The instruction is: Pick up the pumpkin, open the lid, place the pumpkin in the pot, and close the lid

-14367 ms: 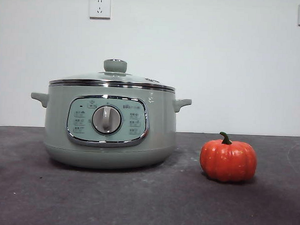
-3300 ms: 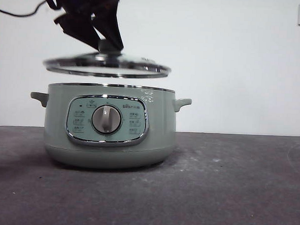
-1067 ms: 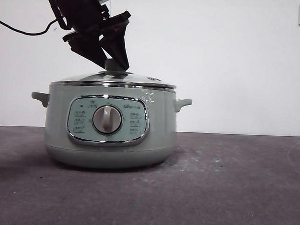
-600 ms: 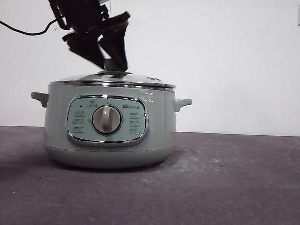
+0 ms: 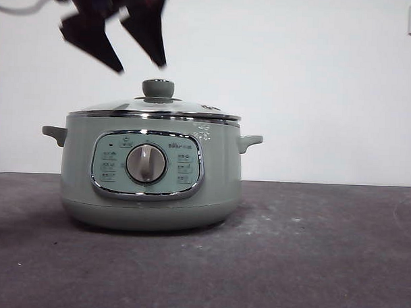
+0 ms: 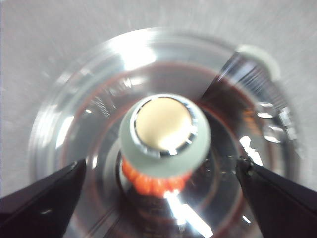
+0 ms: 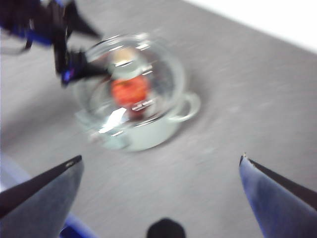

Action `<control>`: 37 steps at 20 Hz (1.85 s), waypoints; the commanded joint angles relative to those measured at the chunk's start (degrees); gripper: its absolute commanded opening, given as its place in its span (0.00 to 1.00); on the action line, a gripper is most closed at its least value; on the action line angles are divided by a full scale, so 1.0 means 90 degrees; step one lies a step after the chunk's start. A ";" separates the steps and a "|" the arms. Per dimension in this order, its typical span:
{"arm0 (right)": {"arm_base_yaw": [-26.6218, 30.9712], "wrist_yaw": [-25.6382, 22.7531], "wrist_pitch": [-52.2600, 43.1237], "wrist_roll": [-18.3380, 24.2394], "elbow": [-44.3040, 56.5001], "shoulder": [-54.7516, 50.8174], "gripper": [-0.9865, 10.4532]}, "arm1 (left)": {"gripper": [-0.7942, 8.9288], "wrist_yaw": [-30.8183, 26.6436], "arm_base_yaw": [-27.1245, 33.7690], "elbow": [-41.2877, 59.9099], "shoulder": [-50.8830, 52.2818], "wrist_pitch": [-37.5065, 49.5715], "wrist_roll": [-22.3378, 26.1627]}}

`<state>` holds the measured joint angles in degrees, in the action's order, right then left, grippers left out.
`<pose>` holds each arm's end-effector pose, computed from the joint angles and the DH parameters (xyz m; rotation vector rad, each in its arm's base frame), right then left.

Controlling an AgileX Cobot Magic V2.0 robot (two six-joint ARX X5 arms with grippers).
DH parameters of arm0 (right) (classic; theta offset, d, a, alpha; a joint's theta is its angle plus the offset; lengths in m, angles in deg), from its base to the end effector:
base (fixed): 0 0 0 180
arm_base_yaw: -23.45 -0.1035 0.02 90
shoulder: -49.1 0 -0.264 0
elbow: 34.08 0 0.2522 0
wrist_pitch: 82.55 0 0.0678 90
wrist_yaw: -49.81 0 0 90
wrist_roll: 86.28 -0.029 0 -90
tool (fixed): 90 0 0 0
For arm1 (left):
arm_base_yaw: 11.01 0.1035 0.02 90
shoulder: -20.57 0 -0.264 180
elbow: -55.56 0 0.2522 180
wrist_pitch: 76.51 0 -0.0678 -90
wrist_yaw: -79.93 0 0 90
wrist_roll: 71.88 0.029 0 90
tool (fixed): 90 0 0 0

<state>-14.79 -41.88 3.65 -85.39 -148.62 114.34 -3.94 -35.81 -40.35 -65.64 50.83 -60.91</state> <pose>0.1194 0.0930 0.4763 -0.2381 0.6108 0.6204 0.2909 -0.1378 0.3436 0.3011 0.6984 -0.5853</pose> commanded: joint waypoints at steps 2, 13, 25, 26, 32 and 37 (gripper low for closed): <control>-0.0010 0.0707 0.0228 -0.0114 0.0000 0.0029 0.63 | 0.61 0.0090 0.0005 0.0039 0.0857 -0.0782 0.0068; -0.0015 0.1868 0.0678 0.0056 0.0000 0.0170 0.08 | 0.08 0.1477 0.0000 0.0039 0.3089 -0.3045 -0.0075; -0.0002 0.1819 0.0653 -0.0044 -0.0002 0.0078 0.09 | 0.08 0.1501 0.0000 0.0039 0.3150 -0.3065 -0.0073; -0.0002 0.1817 0.0653 -0.0044 -0.0002 0.0078 0.09 | 0.08 0.1501 0.0000 0.0039 0.3150 -0.3065 -0.0073; -0.0002 0.1819 0.0653 -0.0044 -0.0002 0.0070 0.09 | 0.08 0.1314 0.0046 0.0041 0.3196 -0.2951 0.0410; -0.0002 0.1817 0.0653 -0.0044 -0.0002 0.0066 0.09 | 0.08 0.1588 0.1141 0.0391 0.3869 -0.1139 0.0806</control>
<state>-14.77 -25.38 8.75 -85.50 -148.62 115.12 10.12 -25.84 -37.38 -31.09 40.27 -54.86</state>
